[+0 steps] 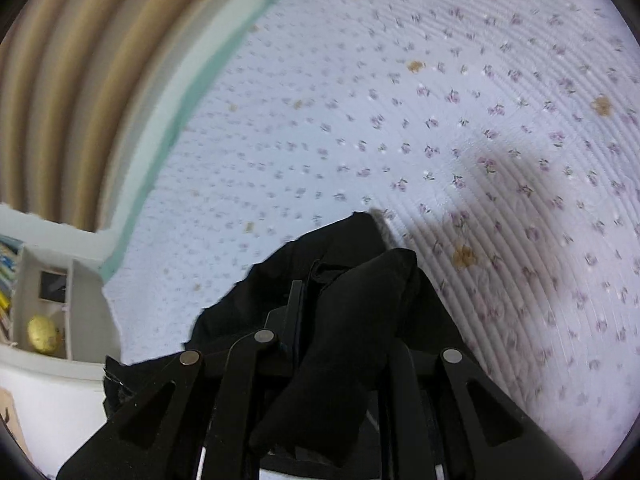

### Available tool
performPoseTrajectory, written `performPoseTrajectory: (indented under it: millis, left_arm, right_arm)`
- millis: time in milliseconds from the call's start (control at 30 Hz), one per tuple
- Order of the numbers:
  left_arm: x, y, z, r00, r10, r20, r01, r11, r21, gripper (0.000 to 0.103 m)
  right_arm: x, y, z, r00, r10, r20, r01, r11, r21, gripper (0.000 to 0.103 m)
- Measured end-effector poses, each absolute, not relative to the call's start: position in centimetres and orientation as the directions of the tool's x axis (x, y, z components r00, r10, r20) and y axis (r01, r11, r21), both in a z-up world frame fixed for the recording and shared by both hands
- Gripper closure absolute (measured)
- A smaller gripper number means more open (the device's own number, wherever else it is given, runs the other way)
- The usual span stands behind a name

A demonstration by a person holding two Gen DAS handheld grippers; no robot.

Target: Fold large clothes

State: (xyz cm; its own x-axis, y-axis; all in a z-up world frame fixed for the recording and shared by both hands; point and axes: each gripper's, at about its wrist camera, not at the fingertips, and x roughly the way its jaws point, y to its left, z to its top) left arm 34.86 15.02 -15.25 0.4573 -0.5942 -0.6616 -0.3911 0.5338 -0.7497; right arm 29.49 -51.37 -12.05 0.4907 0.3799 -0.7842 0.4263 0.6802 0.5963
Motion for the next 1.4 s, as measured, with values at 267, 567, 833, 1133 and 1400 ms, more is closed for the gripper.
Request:
performPoseTrajectory:
  millis: [267,567,833,1133,1400]
  left_arm:
    - [38.1,14.2,-22.2,0.368,-0.593,-0.716,-0.471,0.545,-0.693,0.085]
    - [37.4,13.9,-17.5,0.331,-0.624,-0.708,-0.212,0.682,-0.700,0.077]
    - [32.6,17.5,-6.5,0.415,-0.696,-0.586,0.044,0.658,-0.751,0.028]
    - [38.8,12.4,-9.2,0.400,-0.470,-0.786,-0.005,0.857,-0.515,0.022]
    - [46.3,9.5,-14.6,0.320,-0.429,-0.845,-0.004,0.891,-0.454,0.022]
  right_arm:
    - [34.5,-49.2,-19.7,0.354,0.352,-0.866,0.463,0.739,0.490,0.085]
    - [33.4,-50.2,-17.6,0.323,0.404,-0.856,0.428,0.744,0.513,0.077]
    - [28.3,-52.6,-11.5,0.293,0.631,-0.719,0.273,0.665,0.695,0.045]
    - [30.0,-50.9,-10.7,0.370,0.301,-0.879,0.146,0.915,0.375,0.037]
    - [36.6,-52.5,-15.2,0.365,0.288,-0.885,0.128,0.926,0.355,0.037]
